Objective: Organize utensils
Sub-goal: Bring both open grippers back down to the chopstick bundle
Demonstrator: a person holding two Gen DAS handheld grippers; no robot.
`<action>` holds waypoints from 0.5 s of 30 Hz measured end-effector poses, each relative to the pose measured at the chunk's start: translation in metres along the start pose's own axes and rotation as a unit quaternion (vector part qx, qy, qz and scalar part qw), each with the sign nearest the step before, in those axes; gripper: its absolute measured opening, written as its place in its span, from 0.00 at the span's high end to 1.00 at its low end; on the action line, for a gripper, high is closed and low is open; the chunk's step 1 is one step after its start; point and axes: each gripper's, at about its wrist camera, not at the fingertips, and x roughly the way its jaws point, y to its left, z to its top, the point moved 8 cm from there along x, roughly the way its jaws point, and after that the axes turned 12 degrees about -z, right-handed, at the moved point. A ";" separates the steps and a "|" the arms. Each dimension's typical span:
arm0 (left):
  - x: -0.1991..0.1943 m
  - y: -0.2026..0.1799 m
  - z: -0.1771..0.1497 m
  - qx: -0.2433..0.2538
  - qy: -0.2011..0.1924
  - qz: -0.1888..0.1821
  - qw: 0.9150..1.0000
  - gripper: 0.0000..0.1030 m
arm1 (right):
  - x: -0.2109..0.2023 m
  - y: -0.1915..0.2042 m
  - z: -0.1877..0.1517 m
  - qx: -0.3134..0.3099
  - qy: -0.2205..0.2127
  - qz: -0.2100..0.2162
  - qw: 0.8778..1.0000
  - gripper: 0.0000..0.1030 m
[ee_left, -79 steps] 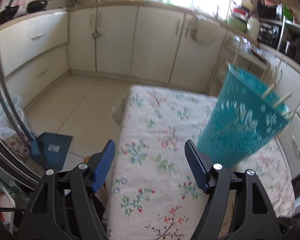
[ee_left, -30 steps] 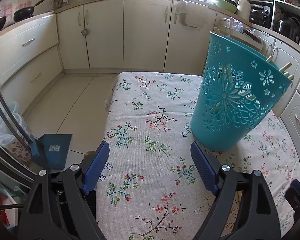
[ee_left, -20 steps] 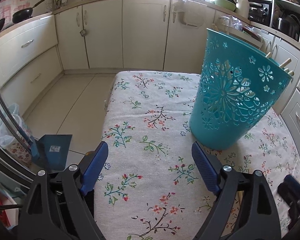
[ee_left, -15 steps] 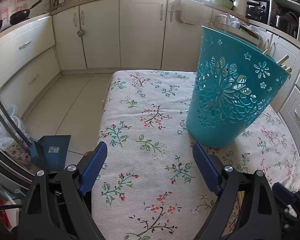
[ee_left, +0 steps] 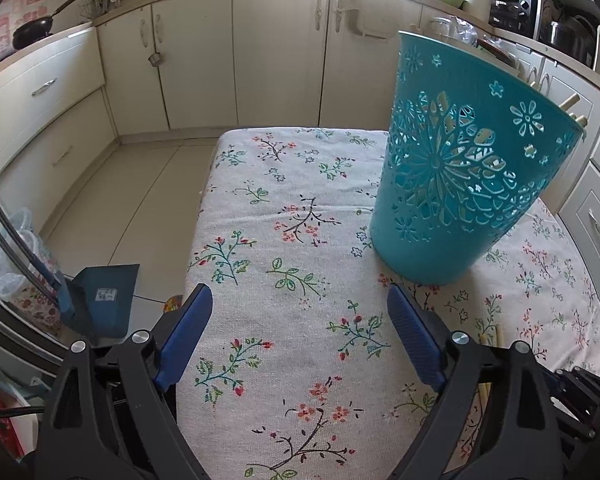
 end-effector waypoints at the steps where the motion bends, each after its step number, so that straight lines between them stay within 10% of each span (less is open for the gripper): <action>1: 0.001 -0.001 -0.001 0.002 0.003 -0.002 1.000 0.17 | 0.001 -0.001 -0.001 -0.006 0.003 -0.001 1.000 0.89; 15: -0.002 -0.071 -0.058 0.099 0.061 -0.066 0.991 0.17 | -0.005 -0.023 -0.013 -0.025 0.008 0.045 0.999 0.94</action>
